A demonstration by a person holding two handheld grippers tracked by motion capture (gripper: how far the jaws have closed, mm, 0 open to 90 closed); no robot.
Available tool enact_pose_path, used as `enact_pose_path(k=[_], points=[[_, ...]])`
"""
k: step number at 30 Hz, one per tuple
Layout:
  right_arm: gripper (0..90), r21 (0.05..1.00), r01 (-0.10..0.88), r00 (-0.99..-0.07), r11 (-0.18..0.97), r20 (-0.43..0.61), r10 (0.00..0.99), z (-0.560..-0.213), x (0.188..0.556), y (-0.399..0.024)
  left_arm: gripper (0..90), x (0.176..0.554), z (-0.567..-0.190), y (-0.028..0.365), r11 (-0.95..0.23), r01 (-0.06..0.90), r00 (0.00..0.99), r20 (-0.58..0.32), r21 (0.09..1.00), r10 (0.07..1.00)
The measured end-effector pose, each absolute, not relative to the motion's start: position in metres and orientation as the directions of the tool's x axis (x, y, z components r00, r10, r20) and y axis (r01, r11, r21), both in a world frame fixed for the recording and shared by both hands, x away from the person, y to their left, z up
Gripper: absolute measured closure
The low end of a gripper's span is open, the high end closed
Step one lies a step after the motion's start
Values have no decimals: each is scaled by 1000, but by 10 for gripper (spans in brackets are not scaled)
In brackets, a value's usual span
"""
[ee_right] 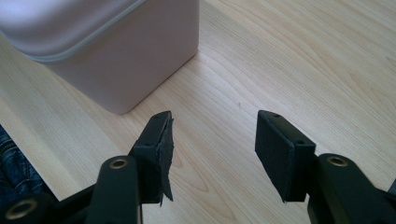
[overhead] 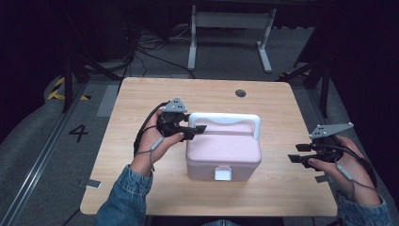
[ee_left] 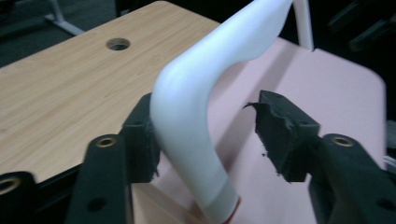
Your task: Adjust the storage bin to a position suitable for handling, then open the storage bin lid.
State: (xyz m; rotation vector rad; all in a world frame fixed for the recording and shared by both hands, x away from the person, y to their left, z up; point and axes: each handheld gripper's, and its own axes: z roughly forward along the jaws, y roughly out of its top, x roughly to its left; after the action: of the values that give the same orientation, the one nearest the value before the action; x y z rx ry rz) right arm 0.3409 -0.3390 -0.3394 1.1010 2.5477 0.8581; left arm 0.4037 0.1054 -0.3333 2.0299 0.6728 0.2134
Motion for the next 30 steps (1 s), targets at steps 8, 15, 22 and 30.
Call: enact_pose_path(k=[8, 15, 22, 30], points=[[479, 596, 589, -692, 546, 23, 722, -341, 342, -337, 691, 398, -326, 110, -394, 361, 836, -106, 845, 539], [479, 597, 586, -693, 547, 20, 720, -341, 342, -338, 710, 396, -324, 112, -408, 348, 852, -103, 844, 513], [480, 598, 585, -693, 548, 19, 720, -340, 342, -338, 713, 389, -319, 111, -445, 332, 865, -79, 832, 496], [480, 602, 580, -694, 548, 14, 720, -339, 342, -338, 716, 388, -316, 110, -463, 309, 869, -50, 831, 492]])
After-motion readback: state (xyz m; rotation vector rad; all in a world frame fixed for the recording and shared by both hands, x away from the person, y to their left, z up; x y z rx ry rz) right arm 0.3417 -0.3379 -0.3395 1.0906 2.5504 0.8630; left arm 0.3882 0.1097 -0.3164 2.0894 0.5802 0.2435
